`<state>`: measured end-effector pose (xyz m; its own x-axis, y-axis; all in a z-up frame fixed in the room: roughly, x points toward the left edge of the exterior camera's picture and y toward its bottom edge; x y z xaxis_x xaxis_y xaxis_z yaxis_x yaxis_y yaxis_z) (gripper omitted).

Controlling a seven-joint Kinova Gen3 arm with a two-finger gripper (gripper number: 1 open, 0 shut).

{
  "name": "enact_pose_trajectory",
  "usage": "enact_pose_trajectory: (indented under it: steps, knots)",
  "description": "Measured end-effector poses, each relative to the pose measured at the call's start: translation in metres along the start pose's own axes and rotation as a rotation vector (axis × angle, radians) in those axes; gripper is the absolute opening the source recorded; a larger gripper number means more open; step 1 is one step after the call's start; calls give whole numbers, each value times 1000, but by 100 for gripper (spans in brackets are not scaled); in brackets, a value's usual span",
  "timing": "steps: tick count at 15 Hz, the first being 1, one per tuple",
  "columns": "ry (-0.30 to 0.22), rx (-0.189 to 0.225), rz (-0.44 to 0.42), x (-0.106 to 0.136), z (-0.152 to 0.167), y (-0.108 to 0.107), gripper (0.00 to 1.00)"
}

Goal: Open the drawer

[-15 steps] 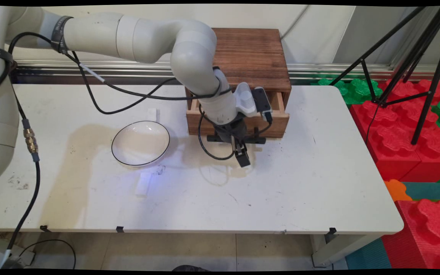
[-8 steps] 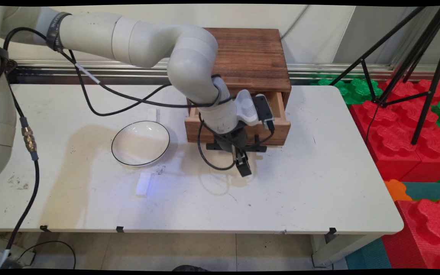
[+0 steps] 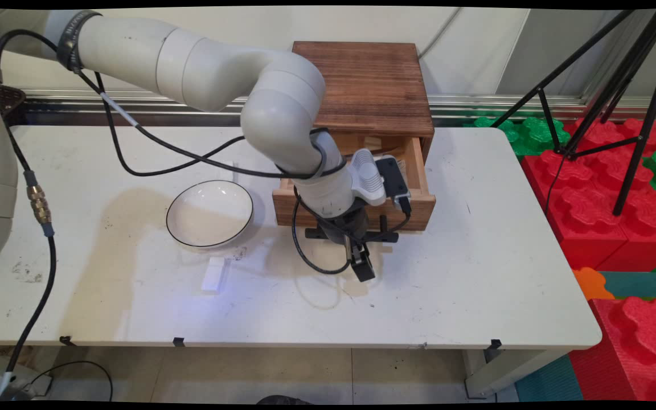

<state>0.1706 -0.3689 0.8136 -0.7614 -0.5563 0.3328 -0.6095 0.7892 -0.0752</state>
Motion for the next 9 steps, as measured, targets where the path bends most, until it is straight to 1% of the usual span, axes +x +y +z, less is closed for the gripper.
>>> enact_pose_trajectory:
  steps: [5, 9]
  knots:
    - [3, 19, 0, -4, -6, 20, 100]
    - [1, 22, -2, -9, -9, 35, 100]
